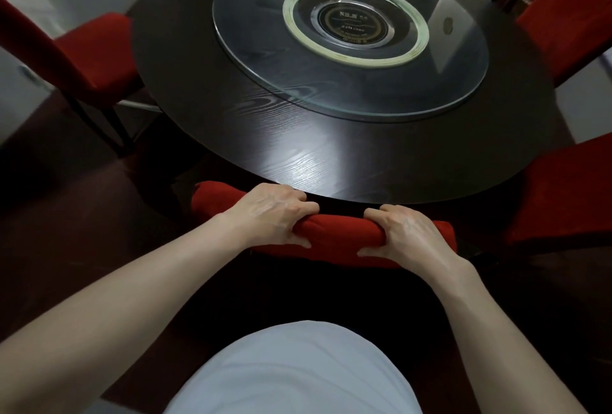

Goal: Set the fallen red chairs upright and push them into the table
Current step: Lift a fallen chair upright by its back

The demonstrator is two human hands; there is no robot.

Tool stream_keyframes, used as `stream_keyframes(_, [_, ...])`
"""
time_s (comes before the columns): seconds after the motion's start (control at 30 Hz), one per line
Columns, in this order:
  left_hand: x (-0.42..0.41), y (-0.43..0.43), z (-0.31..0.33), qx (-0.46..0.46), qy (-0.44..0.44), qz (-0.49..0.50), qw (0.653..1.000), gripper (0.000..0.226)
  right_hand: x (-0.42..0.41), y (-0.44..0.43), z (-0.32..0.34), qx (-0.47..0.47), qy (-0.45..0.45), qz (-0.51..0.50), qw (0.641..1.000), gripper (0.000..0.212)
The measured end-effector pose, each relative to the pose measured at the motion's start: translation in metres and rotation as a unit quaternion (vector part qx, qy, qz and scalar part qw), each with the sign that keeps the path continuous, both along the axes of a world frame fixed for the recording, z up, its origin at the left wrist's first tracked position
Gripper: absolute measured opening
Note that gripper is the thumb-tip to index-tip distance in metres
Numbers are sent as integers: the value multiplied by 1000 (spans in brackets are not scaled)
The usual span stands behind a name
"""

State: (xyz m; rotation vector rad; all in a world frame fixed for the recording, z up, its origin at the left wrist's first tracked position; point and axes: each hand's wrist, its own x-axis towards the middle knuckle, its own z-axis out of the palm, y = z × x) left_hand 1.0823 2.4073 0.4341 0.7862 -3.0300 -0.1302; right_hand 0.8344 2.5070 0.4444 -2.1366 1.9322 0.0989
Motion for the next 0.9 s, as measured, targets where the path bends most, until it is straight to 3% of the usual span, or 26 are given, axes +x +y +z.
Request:
stream_keyframes(0.6, [43,-26,4,-10,-30,28,999,57,43,-23,-7,-48,14,16,999,50])
stream_keyframes(0.9, [35,-32,0,-28,-11,36,999,57,35,-33,-2,-28,13,6,999,48])
